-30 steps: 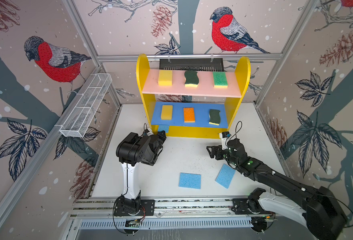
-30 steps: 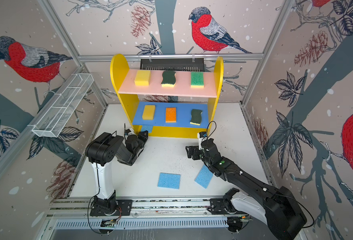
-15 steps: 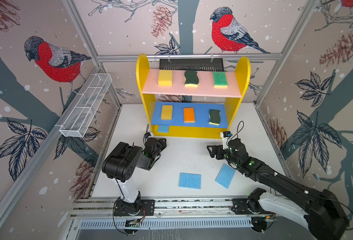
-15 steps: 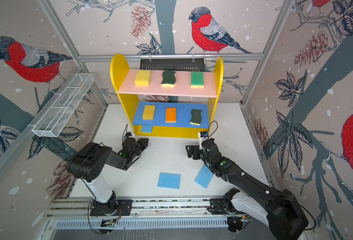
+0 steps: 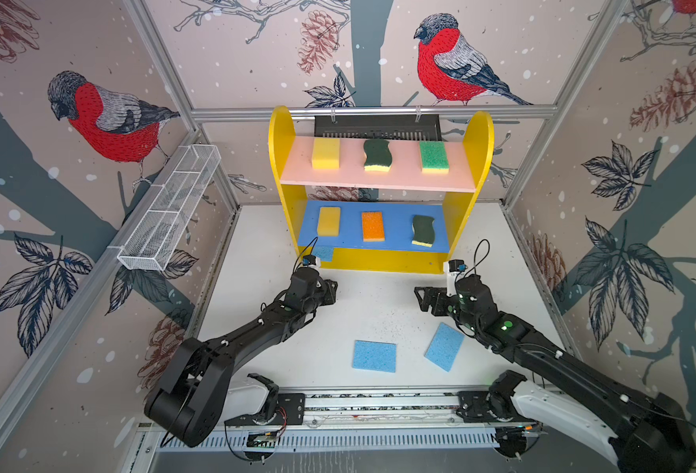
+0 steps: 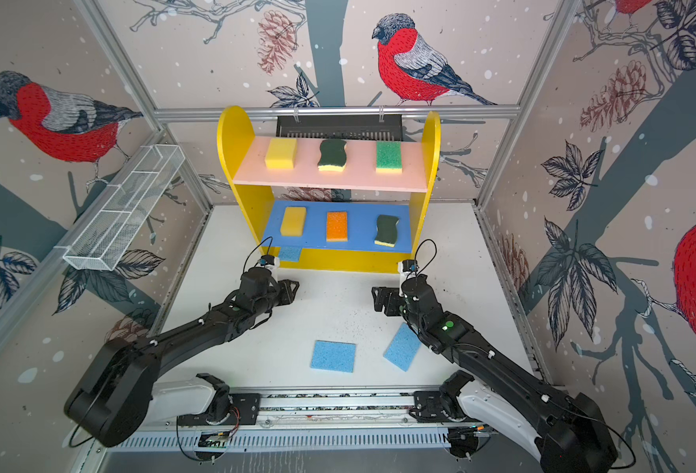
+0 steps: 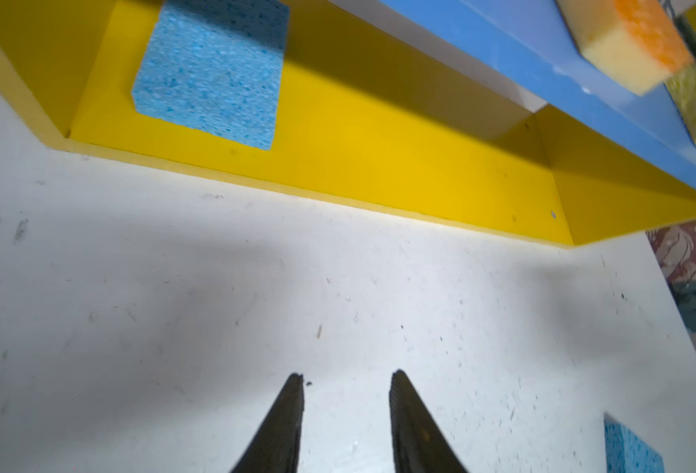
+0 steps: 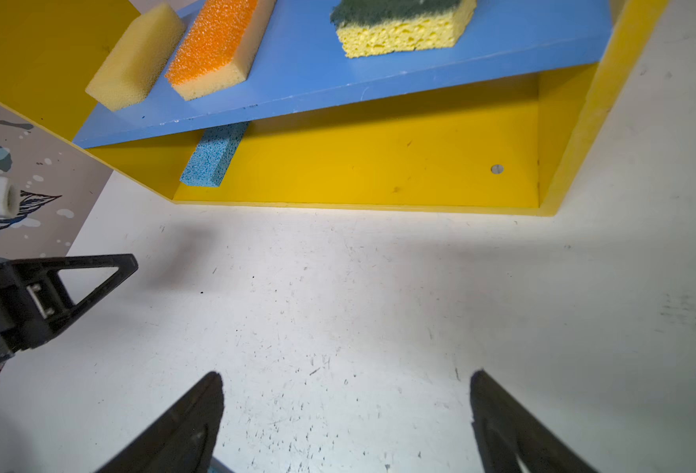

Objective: Arrange cleaning sponges on a shelf
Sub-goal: Move the cleaning sponge to the shelf, then move the cleaning sponge to the center of the table.

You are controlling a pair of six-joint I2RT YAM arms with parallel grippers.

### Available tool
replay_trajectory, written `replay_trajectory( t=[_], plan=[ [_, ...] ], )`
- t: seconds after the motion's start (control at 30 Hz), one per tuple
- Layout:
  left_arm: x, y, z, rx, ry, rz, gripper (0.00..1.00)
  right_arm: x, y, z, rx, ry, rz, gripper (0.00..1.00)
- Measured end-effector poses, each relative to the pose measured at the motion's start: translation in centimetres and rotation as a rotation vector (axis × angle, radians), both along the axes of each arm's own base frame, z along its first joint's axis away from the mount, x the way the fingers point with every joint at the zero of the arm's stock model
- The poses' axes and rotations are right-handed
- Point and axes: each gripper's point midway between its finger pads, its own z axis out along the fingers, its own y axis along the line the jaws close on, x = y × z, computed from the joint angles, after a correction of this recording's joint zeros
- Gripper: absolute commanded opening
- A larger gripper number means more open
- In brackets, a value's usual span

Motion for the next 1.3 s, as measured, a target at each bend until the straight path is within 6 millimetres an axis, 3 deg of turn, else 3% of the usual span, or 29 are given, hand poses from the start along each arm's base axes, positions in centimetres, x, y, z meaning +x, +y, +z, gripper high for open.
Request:
replay_trajectory(
  t=[0.17,0.57,0.73,0.93,1.03,1.3],
  plan=[
    [-3.7,-2.3,0.8,0.111,-0.028,-0.161,0.42,-0.5,-0.7,0.0,0.015,0.007,-0.028,0.95],
    [-9.2,-6.6,-1.6,0.324,0.066,-0.361,0.46,-0.8,-2.0,-0.5,0.0,0.04,-0.072,0.97],
    [-10.9,-7.0,-2.2,0.413,0.107,-0.406,0.48,-0.7,-2.8,-0.8,-0.014,0.055,-0.096,0.97],
    [-12.1,-5.9,-2.9,0.471,0.156,-0.409,0.48,-0.4,-3.6,-1.3,-0.029,0.081,-0.13,0.96],
    [-13.3,-6.5,-3.0,0.489,0.163,-0.451,0.48,-0.4,-3.7,-1.4,-0.034,0.087,-0.131,0.96],
    [-15.4,-6.8,-6.1,0.584,0.245,-0.504,0.49,-0.7,-4.2,-1.8,-0.038,0.092,-0.14,0.97]
  ],
)
